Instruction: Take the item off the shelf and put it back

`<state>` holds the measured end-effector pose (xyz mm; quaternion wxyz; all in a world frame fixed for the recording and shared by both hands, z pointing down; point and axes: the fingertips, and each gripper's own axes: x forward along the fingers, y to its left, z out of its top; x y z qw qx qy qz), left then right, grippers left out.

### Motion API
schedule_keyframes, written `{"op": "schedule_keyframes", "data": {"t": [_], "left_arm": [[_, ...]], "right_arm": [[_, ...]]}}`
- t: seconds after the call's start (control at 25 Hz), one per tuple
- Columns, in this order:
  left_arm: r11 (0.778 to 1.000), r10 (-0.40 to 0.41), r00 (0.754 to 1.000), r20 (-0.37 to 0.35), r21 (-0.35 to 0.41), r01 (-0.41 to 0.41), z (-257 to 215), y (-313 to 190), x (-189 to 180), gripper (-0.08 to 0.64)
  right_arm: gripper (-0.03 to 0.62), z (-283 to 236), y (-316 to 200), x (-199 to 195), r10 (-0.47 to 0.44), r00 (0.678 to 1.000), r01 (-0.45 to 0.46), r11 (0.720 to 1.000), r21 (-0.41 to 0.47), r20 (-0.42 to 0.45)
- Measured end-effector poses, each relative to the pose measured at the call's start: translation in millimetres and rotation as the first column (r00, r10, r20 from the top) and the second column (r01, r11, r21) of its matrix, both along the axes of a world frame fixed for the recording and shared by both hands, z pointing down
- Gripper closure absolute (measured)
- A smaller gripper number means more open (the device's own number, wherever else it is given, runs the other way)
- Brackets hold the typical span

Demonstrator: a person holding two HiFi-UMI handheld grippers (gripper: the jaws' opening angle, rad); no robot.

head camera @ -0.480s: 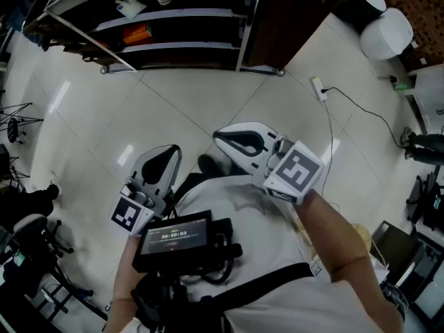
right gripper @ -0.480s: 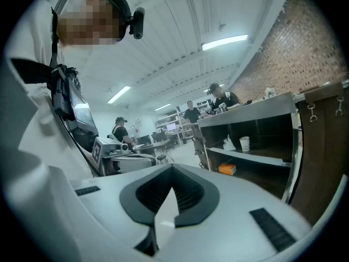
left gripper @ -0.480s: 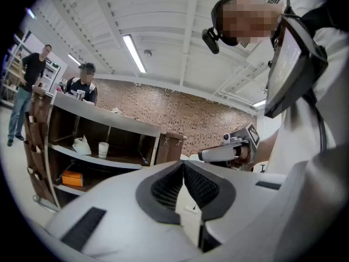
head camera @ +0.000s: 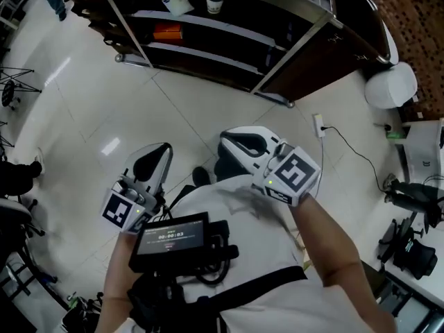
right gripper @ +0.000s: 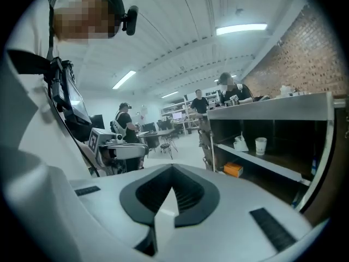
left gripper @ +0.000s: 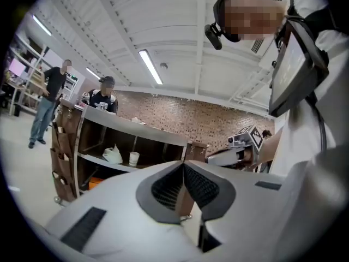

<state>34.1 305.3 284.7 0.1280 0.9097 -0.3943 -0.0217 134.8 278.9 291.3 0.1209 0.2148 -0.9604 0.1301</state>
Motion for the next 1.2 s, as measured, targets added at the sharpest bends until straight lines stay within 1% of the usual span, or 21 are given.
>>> {"op": "schedule_keyframes", "data": {"t": [0.24, 0.36, 0.44, 0.56, 0.64, 0.72, 0.76, 0.92, 1.08, 1.2], "left_arm": [[0.996, -0.081, 0.997, 0.017, -0.035, 0.081, 16, -44, -21, 0.545], [0.991, -0.107, 0.993, 0.040, -0.075, 0.110, 23, -75, -22, 0.545], [0.991, -0.102, 0.992, 0.070, -0.085, 0.108, 22, -102, -18, 0.545], [0.994, -0.080, 0.985, 0.151, -0.065, 0.091, 18, -147, -6, 0.545], [0.994, -0.065, 0.980, 0.190, -0.072, 0.080, 17, -172, 4, 0.545], [0.993, -0.051, 0.975, 0.215, -0.090, 0.072, 21, -194, 12, 0.545], [0.992, -0.049, 0.974, 0.221, -0.103, 0.073, 25, -204, 15, 0.545], [0.983, -0.074, 0.976, 0.207, -0.147, 0.106, 34, -234, 16, 0.545], [0.979, -0.079, 0.976, 0.201, -0.170, 0.114, 43, -250, 12, 0.545], [0.980, -0.083, 0.977, 0.195, -0.161, 0.115, 48, -265, 4, 0.545]], "right_arm": [[0.584, 30, -57, -27, -0.061, 0.998, 0.061, 0.998, -0.012, -0.006], [0.584, 41, -99, -33, -0.059, 0.998, 0.059, 0.998, -0.024, 0.027], [0.584, 46, -129, -36, -0.067, 0.996, 0.069, 0.997, -0.042, 0.054], [0.583, 57, -168, -37, -0.105, 0.992, 0.112, 0.989, -0.094, 0.077], [0.581, 64, -193, -34, -0.103, 0.986, 0.117, 0.988, -0.101, 0.133], [0.581, 71, -220, -28, -0.070, 0.981, 0.090, 0.990, -0.111, 0.178], [0.581, 76, -234, -24, -0.046, 0.982, 0.068, 0.991, -0.117, 0.184], [0.581, 94, -279, -13, 0.044, 0.986, -0.023, 0.991, -0.130, 0.159], [0.581, 101, -295, -12, 0.064, 0.988, -0.046, 0.990, -0.132, 0.142], [0.581, 99, -306, -16, 0.070, 0.989, -0.054, 0.991, -0.121, 0.129]]}}
